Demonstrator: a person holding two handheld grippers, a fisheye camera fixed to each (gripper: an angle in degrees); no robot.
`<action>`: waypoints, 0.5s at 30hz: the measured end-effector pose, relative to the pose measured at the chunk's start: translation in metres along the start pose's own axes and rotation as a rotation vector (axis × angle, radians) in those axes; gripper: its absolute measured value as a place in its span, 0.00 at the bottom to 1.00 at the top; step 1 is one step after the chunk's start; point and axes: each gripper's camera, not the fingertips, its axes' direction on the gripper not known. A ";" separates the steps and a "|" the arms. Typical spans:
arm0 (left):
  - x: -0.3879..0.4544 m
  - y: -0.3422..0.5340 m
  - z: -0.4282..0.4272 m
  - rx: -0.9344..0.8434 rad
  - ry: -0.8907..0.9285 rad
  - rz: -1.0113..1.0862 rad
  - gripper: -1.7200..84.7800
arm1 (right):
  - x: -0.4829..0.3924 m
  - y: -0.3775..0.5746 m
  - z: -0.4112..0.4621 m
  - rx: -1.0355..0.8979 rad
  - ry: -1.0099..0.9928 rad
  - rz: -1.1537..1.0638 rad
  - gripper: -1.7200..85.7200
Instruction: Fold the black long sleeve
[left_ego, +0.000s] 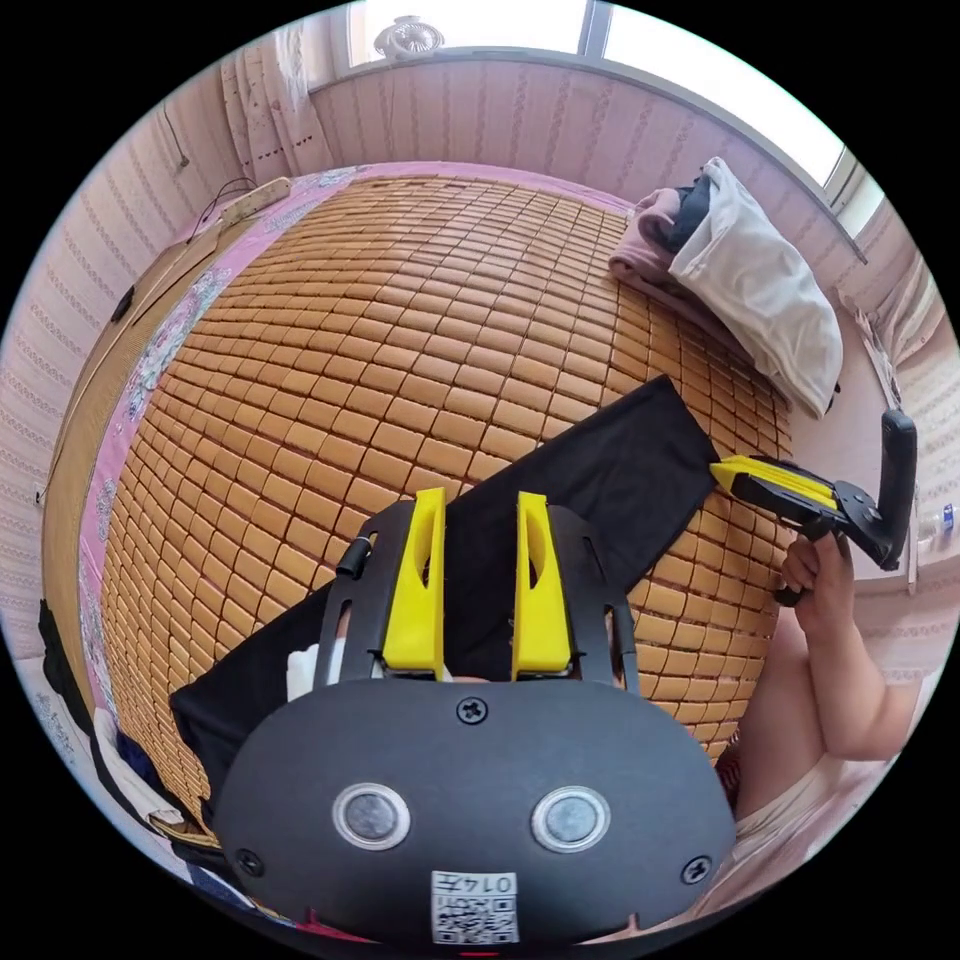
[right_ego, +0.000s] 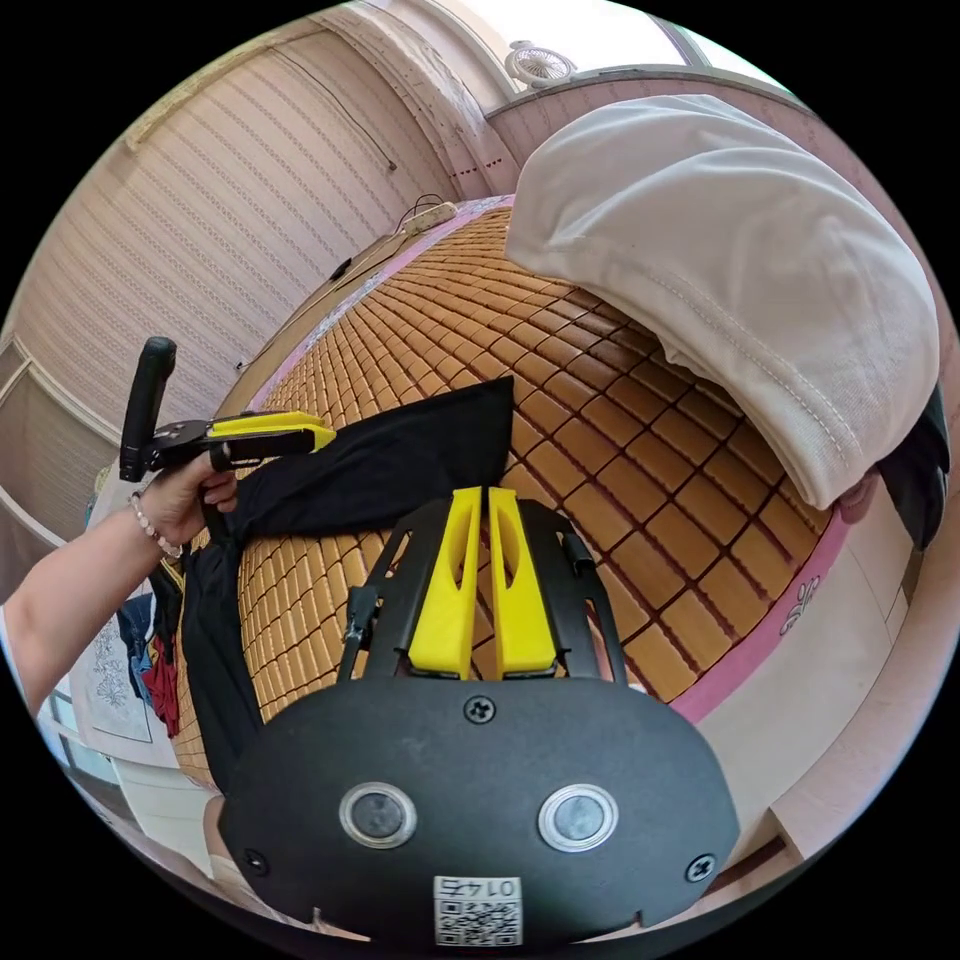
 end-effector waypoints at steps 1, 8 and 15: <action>-0.001 0.000 0.000 0.021 0.011 -0.024 0.13 | 0.002 0.001 0.001 0.003 -0.002 -0.002 0.03; -0.006 0.014 -0.010 0.029 0.036 -0.088 0.02 | 0.000 0.010 -0.008 0.103 -0.118 -0.119 0.02; -0.031 0.095 -0.113 0.263 -0.014 -0.122 0.02 | -0.024 0.017 -0.061 0.300 -0.372 -0.231 0.02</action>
